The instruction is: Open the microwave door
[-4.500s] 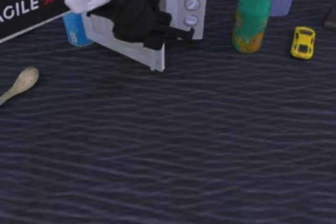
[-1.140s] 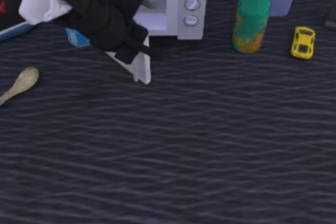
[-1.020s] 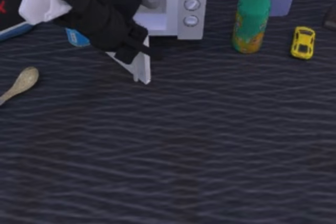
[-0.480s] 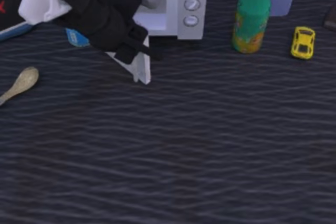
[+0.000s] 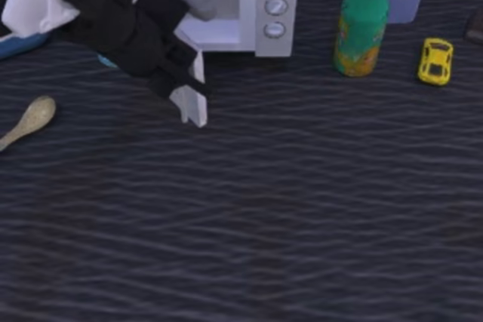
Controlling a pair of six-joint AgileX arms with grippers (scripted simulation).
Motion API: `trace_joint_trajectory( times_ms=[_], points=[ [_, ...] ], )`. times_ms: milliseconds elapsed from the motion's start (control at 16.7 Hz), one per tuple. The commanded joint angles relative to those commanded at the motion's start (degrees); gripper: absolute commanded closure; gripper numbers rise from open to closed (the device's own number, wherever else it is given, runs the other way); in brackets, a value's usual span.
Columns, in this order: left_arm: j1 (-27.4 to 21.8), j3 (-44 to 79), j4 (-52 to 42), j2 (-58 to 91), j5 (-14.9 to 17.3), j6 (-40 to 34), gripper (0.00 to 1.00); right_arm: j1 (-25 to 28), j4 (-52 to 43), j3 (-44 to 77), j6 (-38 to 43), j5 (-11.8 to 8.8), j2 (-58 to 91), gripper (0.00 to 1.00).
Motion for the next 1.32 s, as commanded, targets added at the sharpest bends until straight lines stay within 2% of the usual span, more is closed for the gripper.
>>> trace_joint_trajectory(
  times_ms=[120, 1320],
  points=[
    [0.7, -0.7, -0.3, -0.4, 0.8, 1.6, 1.00, 0.0, 0.0, 0.0, 0.0, 0.0, 0.0, 0.00],
    [0.7, -0.8, -0.3, -0.4, 0.9, 1.7, 1.00, 0.0, 0.0, 0.0, 0.0, 0.0, 0.0, 0.00]
  ],
)
